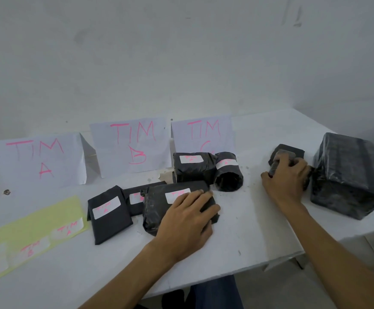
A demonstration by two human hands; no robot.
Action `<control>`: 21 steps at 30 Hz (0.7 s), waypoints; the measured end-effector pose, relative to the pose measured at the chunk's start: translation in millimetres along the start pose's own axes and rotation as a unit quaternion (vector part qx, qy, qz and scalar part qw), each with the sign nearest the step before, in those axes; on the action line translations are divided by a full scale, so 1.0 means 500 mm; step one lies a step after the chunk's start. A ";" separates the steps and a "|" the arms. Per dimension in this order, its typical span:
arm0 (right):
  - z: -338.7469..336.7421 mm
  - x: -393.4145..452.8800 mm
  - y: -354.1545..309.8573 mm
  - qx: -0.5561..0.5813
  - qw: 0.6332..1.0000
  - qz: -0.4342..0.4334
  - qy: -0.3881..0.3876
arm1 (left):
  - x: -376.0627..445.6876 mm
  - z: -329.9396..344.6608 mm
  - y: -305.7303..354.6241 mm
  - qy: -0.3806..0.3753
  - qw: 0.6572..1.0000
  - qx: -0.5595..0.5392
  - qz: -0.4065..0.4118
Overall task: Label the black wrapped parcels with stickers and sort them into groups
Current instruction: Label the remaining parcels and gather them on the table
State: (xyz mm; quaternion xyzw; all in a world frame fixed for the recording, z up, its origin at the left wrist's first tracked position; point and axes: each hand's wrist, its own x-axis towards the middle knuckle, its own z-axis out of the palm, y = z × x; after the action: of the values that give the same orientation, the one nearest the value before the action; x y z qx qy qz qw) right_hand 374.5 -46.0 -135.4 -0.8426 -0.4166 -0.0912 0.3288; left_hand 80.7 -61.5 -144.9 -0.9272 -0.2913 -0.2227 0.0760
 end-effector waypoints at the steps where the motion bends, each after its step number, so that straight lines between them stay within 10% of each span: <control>1: 0.001 -0.003 0.001 0.026 1.000 -0.004 -0.012 | -0.003 0.003 0.000 0.005 1.000 0.004 0.002; 11: -0.051 -0.019 -0.056 0.432 0.890 0.135 -0.064 | -0.003 -0.007 -0.008 -0.009 0.998 -0.058 -0.008; 16: -0.075 -0.019 -0.100 0.633 0.717 0.208 -0.203 | 0.004 -0.031 -0.013 -0.013 0.984 -0.165 -0.066; 21: -0.108 -0.062 -0.166 0.655 0.660 0.208 -0.304 | 0.026 -0.080 -0.020 0.032 0.875 -0.424 -0.232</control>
State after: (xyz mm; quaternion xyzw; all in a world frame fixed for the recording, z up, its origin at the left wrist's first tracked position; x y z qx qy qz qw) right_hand 298.1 -63.5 -67.3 -0.4553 -0.2593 0.5374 0.6609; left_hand 69.4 -57.5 -103.2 -0.7689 -0.3729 -0.3653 -0.3690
